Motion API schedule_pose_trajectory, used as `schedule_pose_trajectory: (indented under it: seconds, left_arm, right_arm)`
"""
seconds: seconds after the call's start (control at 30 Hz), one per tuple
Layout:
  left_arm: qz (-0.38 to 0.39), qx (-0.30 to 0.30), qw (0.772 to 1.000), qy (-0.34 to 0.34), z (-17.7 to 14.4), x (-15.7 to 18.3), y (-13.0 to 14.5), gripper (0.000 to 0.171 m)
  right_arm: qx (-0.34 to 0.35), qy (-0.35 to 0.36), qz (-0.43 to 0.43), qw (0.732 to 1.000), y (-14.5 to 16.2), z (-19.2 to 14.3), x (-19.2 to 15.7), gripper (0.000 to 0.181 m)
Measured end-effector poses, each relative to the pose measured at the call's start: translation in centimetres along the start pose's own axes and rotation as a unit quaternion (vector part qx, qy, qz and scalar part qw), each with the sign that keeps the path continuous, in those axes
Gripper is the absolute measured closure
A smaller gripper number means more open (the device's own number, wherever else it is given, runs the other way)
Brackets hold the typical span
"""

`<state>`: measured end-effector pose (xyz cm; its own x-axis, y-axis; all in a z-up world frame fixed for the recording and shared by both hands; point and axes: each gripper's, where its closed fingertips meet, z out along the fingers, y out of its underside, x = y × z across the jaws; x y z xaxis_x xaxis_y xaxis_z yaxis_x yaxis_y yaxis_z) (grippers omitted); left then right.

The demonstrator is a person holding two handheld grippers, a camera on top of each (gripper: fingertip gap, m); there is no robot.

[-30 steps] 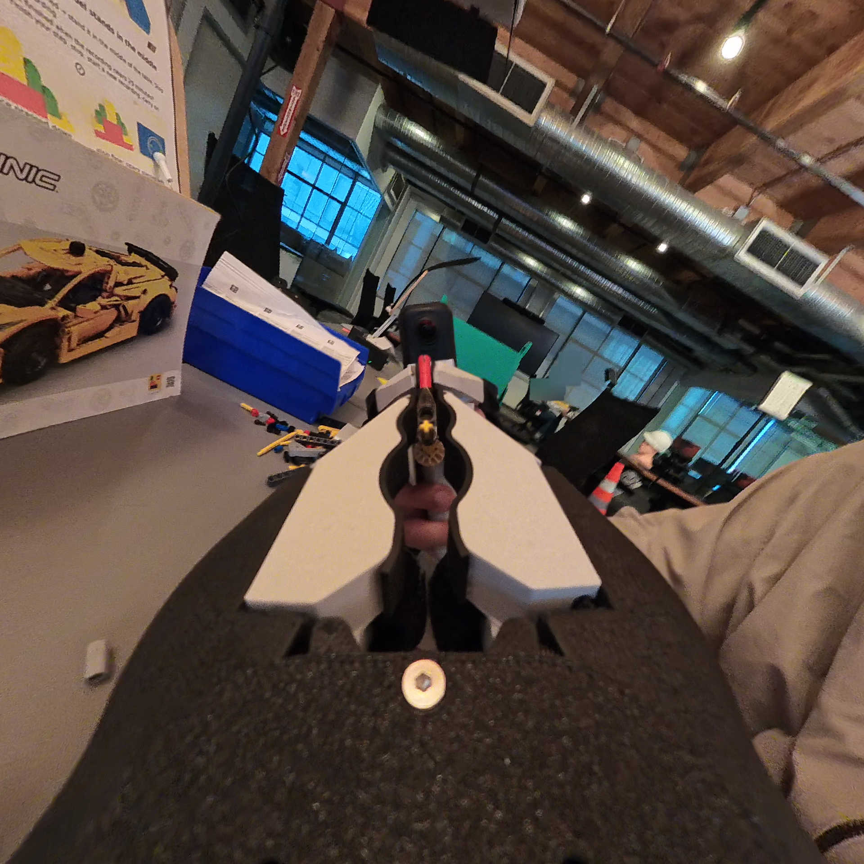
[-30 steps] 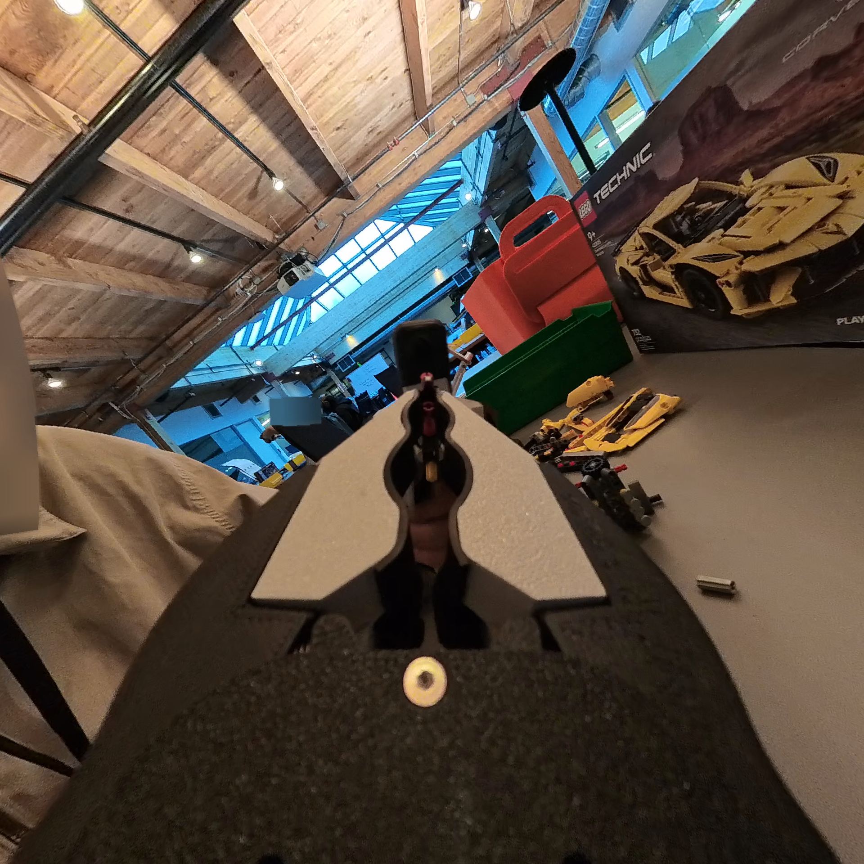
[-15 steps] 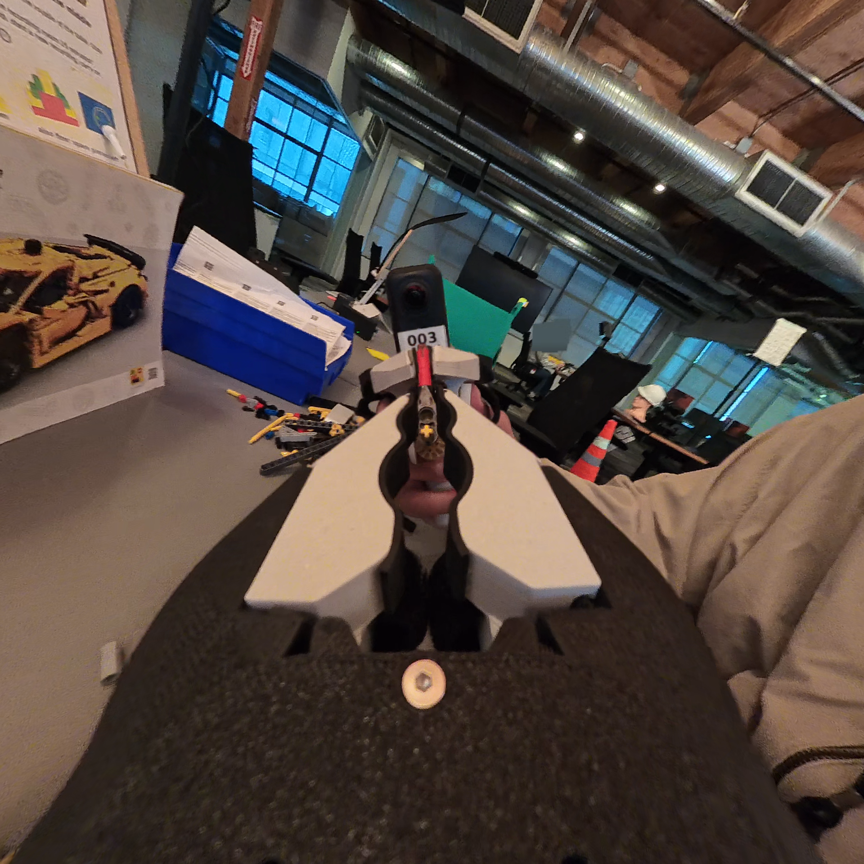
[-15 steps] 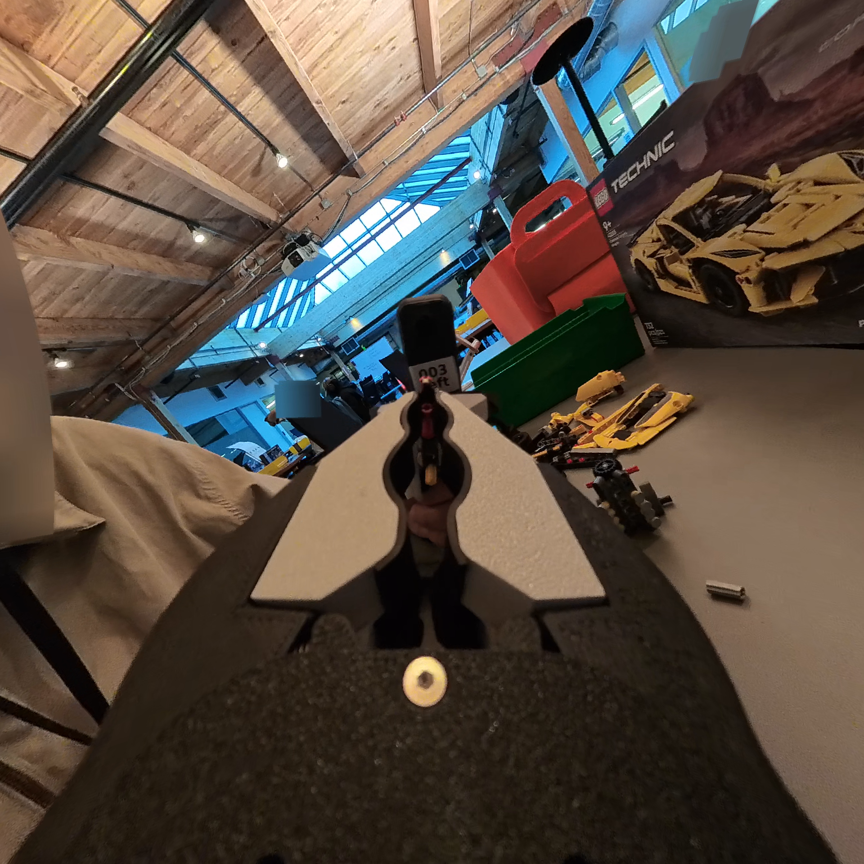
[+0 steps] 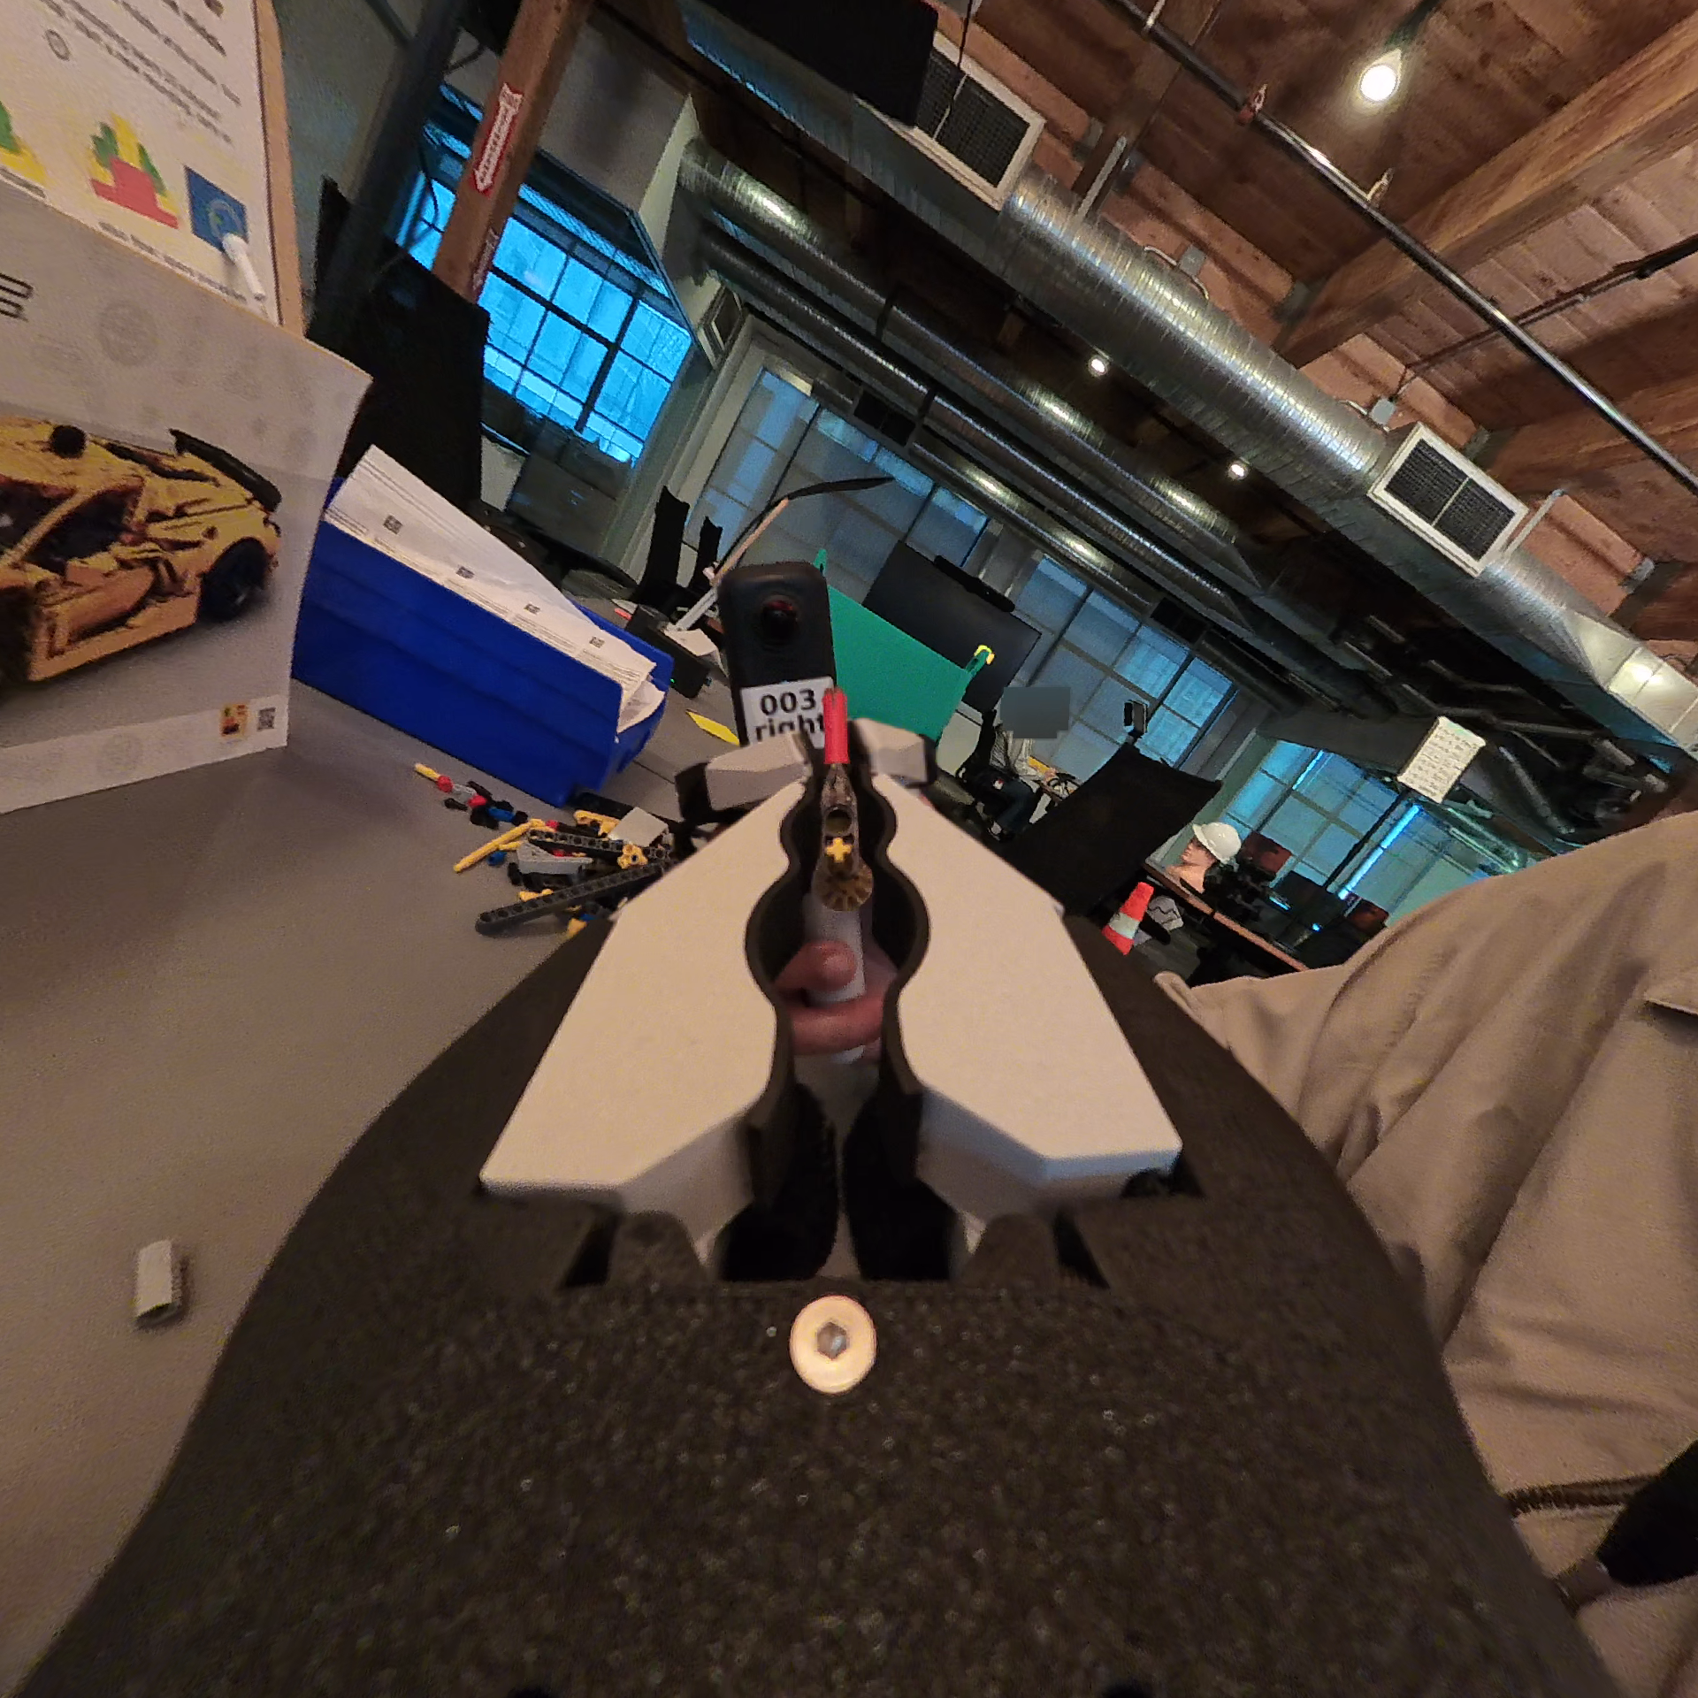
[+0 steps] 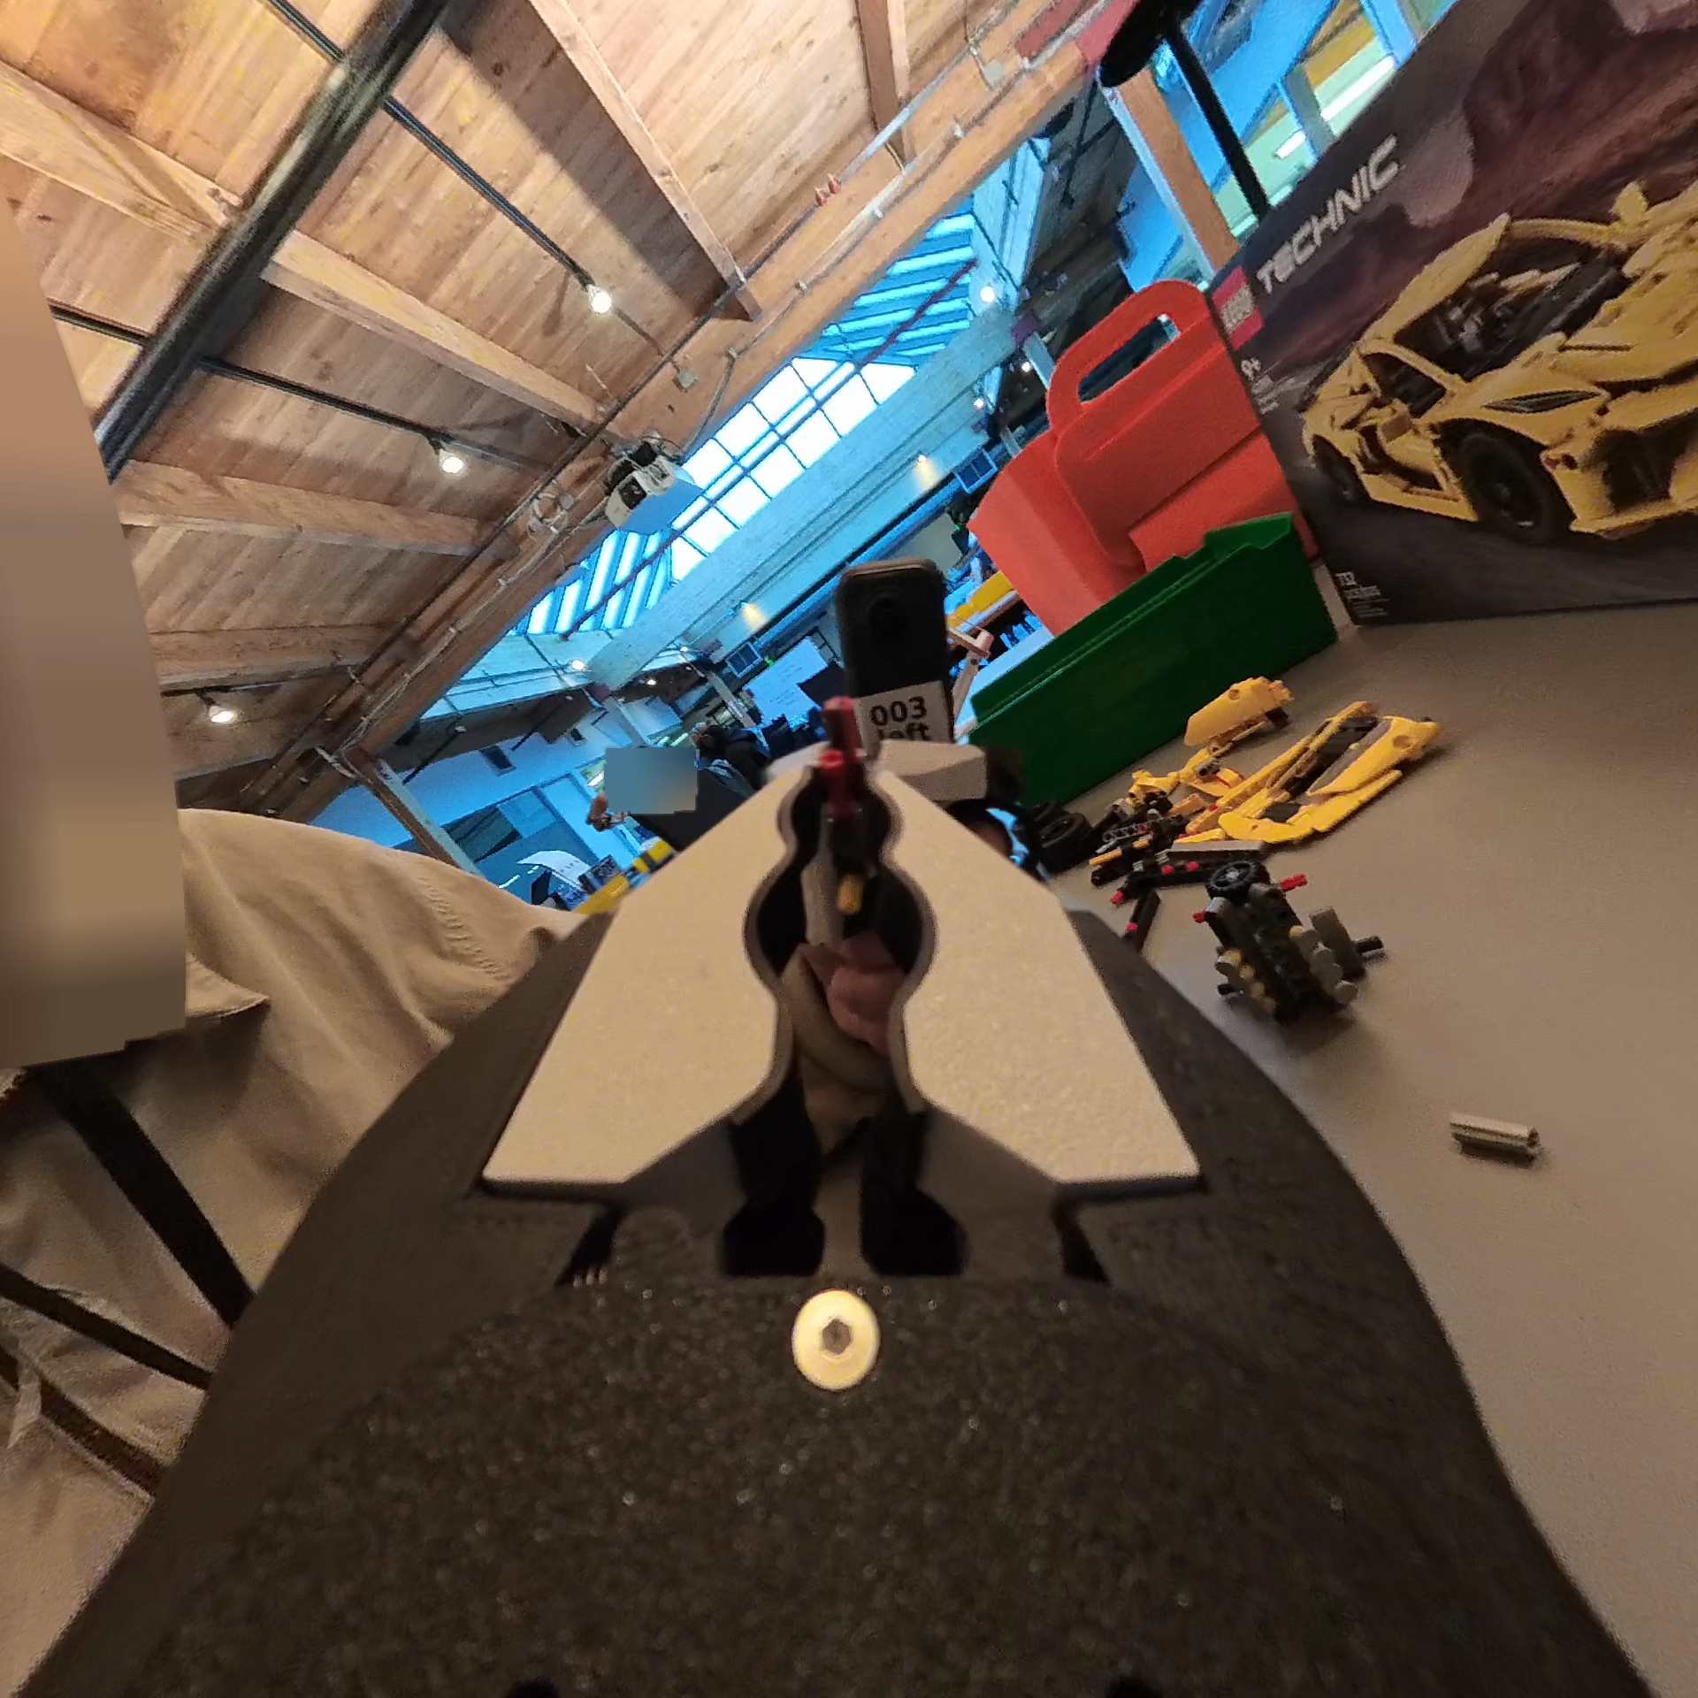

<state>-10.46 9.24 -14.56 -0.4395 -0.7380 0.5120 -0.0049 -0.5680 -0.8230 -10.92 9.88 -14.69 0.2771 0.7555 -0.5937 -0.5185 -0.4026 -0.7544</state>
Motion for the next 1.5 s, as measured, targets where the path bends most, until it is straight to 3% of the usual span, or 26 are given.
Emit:
schedule_pose_trajectory:
  seconds: [0.3,0.8,1.1,1.2,1.33,1.43,1.5]
  left_arm:
    - [0.003,-0.027,0.999,0.017,0.7,0.5,1.3,0.159]
    - [-0.064,0.025,0.997,0.044,0.0,0.2,0.0,0.16]
    - [-0.027,-0.039,0.998,0.031,-0.1,0.1,1.1,0.153]
    - [-0.015,-0.052,0.998,0.025,-0.4,-0.2,1.4,0.163]
    - [-0.011,-0.052,0.998,0.025,-0.2,-0.1,1.6,0.165]
    - [-0.044,0.0,0.999,0.021,-0.5,-0.4,0.0,0.164]
    - [-0.076,0.032,0.996,0.024,-0.9,-0.8,-0.8,0.164]
  right_arm:
    - [-0.017,0.005,0.006,1.0,0.1,-0.1,-0.2,0.178]
    - [0.024,-0.001,0.023,0.999,-1.1,-0.7,-0.1,0.174]
    - [-0.047,0.041,-0.013,0.998,0.2,-0.8,0.3,0.179]
    - [-0.06,0.047,-0.026,0.997,0.3,-1.0,0.1,0.179]
    - [-0.053,0.053,-0.039,0.996,0.1,-0.8,0.0,0.178]
    - [-0.047,0.05,-0.047,0.997,-0.1,-0.8,0.0,0.162]
    - [-0.067,0.055,-0.051,0.995,0.3,-0.9,0.1,0.161]
